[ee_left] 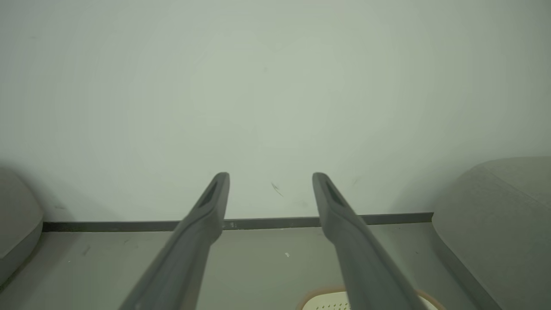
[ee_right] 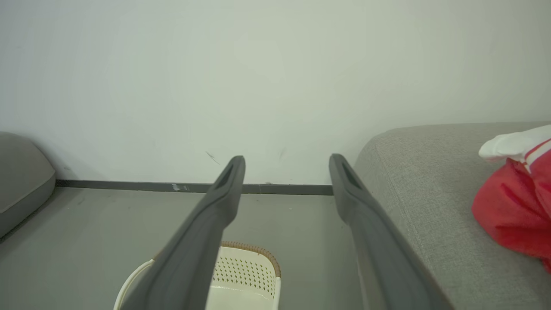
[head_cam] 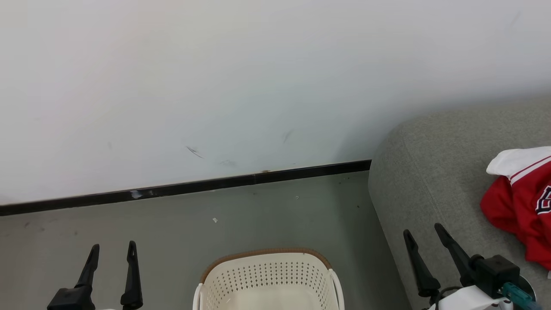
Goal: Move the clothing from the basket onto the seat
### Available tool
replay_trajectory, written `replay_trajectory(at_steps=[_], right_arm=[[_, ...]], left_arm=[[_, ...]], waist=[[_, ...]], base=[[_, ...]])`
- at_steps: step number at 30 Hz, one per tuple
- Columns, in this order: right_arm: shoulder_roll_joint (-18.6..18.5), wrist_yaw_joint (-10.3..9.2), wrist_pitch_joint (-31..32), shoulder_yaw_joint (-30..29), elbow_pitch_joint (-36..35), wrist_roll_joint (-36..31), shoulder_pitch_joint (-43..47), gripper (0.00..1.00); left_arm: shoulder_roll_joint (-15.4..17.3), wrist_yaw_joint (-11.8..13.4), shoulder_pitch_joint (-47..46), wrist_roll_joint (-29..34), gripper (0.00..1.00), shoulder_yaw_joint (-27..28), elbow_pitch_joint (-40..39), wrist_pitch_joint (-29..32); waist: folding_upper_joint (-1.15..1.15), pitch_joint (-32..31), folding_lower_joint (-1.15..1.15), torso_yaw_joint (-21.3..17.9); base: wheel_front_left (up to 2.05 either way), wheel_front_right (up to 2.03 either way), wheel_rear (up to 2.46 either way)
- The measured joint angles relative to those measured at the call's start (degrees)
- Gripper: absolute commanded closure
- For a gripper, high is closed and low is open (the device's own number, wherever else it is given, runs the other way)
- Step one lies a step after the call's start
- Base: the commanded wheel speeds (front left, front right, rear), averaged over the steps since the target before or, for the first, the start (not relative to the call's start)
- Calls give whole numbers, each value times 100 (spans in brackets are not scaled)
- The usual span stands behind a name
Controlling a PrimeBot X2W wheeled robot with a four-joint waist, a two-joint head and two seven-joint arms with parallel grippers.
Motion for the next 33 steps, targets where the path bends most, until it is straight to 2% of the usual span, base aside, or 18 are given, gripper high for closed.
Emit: replay_trajectory(at_steps=[19,20,28,33], right_arm=[[1,0,1,18,-192,71,142,0],[9,-8,8,14,-141,71,142,100],[78,-9,10,70,274,93,415,100],[85,-9,10,157,210,398,481,100]], left_arm=[[0,-108,88,113,0,123,-47,0],[-18,-116,90,115,100,112,-5,9],[-346,-130,335,62,100,-9,441,18],[-359,-200,328,-201,100,68,463,122]], waist=[[0,12,0,3],[0,12,0,2],[0,15,0,1],[0,23,0,-2]], base=[[0,0,0],[0,0,0],[0,0,0],[0,0,0]])
